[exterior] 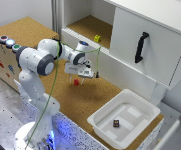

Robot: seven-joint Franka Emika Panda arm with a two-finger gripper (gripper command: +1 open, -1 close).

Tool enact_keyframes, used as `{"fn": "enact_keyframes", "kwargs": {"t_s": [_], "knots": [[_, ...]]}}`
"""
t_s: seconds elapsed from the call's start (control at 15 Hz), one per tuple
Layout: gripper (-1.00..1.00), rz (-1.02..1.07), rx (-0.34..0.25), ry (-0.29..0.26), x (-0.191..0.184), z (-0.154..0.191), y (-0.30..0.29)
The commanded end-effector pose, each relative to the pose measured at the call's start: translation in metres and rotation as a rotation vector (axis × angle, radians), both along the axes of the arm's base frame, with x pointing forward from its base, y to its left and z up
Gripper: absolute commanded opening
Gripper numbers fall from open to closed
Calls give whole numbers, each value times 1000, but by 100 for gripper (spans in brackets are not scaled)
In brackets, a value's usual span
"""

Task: Go towards the pink block and lift it

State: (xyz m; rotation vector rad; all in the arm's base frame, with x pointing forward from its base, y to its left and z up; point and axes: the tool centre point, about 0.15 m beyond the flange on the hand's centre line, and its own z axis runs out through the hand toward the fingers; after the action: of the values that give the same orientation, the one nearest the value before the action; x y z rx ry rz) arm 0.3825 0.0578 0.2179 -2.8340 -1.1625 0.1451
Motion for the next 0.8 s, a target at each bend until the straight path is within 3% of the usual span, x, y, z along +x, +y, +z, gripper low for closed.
{"fn": "enact_keyframes", "kwargs": {"t_s": [0.0,0.4,0.73], "knots": [[-100,-7,-22,-80,3,-14,-1],[-100,33,-17,-98,7,-7,5],[-100,-59,-15,-107,-6,36,-2]]}}
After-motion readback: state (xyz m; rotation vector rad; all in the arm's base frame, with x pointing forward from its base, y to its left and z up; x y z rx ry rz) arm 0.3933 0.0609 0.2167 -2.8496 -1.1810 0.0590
